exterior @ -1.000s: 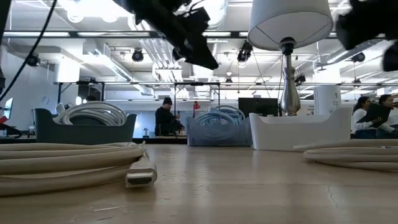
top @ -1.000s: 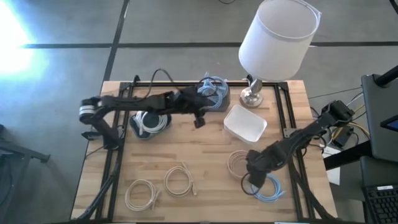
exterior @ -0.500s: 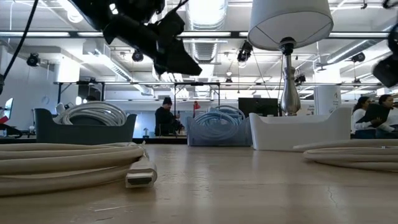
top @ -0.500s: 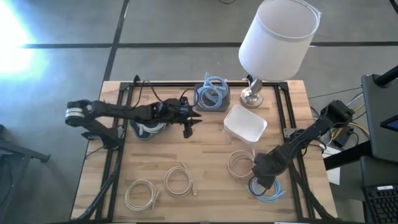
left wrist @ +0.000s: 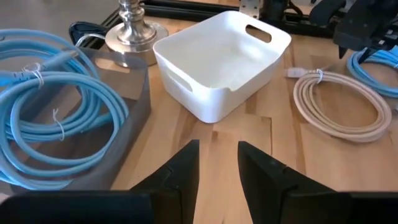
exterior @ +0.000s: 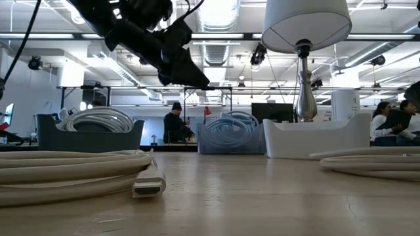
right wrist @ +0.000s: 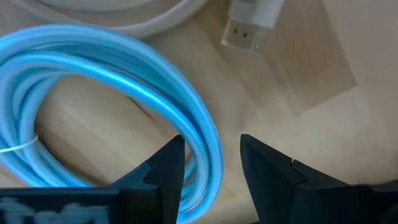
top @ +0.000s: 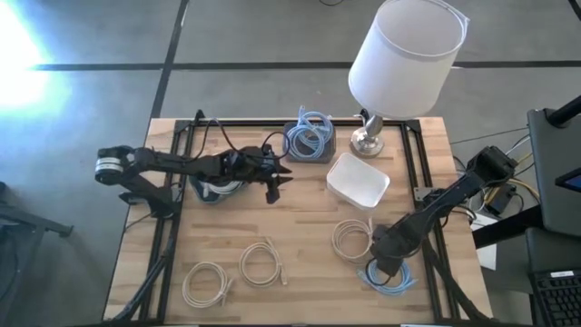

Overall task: Sort HDMI cables
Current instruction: Put the blue HDMI cable into the black bin

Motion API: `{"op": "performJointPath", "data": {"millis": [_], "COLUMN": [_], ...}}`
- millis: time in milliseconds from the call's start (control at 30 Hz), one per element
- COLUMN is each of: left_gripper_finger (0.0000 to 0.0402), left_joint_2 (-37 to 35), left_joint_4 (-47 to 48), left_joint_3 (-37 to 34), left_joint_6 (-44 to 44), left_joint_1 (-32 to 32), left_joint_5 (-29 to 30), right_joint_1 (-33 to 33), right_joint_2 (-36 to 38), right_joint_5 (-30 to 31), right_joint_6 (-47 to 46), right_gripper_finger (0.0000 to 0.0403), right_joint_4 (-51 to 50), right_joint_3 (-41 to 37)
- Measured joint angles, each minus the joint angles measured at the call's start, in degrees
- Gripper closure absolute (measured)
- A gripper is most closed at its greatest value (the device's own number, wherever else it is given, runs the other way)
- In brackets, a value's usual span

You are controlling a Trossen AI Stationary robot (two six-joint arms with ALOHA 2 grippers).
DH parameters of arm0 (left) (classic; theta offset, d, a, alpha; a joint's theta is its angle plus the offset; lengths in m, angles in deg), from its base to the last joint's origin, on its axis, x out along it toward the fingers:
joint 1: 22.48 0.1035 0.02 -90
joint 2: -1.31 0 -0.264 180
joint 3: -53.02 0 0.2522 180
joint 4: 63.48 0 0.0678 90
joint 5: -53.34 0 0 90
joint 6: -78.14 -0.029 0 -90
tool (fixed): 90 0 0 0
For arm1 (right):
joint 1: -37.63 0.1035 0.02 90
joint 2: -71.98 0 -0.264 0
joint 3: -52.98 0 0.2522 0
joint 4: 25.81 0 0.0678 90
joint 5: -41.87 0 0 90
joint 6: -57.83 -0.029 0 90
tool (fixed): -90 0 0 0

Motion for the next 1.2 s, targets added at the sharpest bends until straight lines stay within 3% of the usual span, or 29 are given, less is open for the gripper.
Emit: {"op": "performJointPath", "data": {"millis": [267,467,600,800,933,1200], "left_gripper_finger": [0.0289,0.0289,0.0289,0.0289,0.0289,0.0289], "left_joint_2": [0.0,0.0,0.0,0.0,0.0,0.0], "left_joint_4": [-0.1,-0.2,-0.7,-0.8,-1.0,-7.9], "left_joint_3": [-1.7,-2.4,-2.4,-2.4,-2.4,-2.4], "left_joint_6": [0.1,0.5,0.5,0.3,0.3,0.3], "left_joint_1": [0.0,0.0,0.0,0.0,0.0,0.0], "left_joint_5": [0.0,0.0,0.0,0.0,0.0,0.0], "right_joint_1": [0.2,0.2,0.2,0.1,0.1,-3.6], "right_joint_2": [-0.4,-1.4,-1.3,-1.4,-1.3,-1.3], "right_joint_5": [4.5,4.5,5.3,6.7,20.5,63.4], "right_joint_6": [-1.3,0.1,0.1,2.8,10.5,36.7], "right_gripper_finger": [0.0281,0.0336,0.0377,0.0374,0.0373,0.0372], "right_joint_4": [3.6,3.2,3.6,3.5,3.8,3.6], "right_joint_3": [-1.0,-1.1,1.6,9.5,15.4,25.2]}}
